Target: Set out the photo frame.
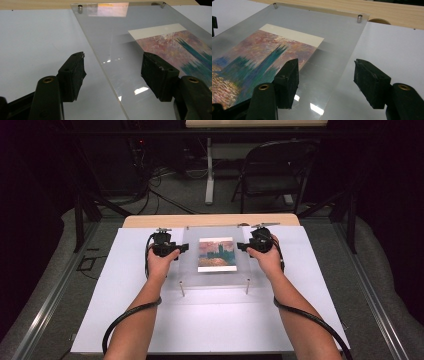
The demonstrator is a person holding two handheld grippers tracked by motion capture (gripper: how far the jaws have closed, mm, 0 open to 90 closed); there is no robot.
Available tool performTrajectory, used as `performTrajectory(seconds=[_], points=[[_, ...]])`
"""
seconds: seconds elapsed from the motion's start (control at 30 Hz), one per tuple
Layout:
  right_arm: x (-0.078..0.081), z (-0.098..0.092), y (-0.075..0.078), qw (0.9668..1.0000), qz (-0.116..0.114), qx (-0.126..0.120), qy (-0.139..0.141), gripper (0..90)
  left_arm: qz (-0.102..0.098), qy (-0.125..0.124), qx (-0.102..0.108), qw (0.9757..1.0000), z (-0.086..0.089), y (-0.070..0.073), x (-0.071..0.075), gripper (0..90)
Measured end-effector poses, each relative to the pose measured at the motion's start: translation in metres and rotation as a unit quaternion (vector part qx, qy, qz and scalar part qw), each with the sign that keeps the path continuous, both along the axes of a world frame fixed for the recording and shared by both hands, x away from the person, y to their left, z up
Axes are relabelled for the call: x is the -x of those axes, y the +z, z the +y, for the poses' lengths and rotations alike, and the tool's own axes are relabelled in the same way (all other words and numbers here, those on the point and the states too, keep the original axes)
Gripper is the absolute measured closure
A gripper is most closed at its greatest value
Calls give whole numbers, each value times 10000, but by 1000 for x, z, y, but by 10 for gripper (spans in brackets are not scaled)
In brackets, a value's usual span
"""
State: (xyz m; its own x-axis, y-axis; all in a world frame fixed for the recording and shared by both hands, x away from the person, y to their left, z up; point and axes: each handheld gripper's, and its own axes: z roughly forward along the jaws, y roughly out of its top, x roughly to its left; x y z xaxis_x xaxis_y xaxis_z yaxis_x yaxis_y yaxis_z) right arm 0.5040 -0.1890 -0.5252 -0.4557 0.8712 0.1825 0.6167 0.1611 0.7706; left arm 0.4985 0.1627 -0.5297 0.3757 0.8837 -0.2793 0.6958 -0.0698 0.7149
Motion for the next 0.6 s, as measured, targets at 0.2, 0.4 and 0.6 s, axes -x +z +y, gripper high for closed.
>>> performTrajectory(seconds=[0.2,0.4,0.6], points=[[-2,9,-3,9999,153,-10,16,364,112,13,12,9999,-5,-3,-1,351],[-3,14,-5,9997,255,18,-17,351,226,-23,57,9997,-9,-6,-1,347],[-4,13,-8,9993,373,-69,-39,333,340,-33,211,9992,-10,-10,-2,327]])
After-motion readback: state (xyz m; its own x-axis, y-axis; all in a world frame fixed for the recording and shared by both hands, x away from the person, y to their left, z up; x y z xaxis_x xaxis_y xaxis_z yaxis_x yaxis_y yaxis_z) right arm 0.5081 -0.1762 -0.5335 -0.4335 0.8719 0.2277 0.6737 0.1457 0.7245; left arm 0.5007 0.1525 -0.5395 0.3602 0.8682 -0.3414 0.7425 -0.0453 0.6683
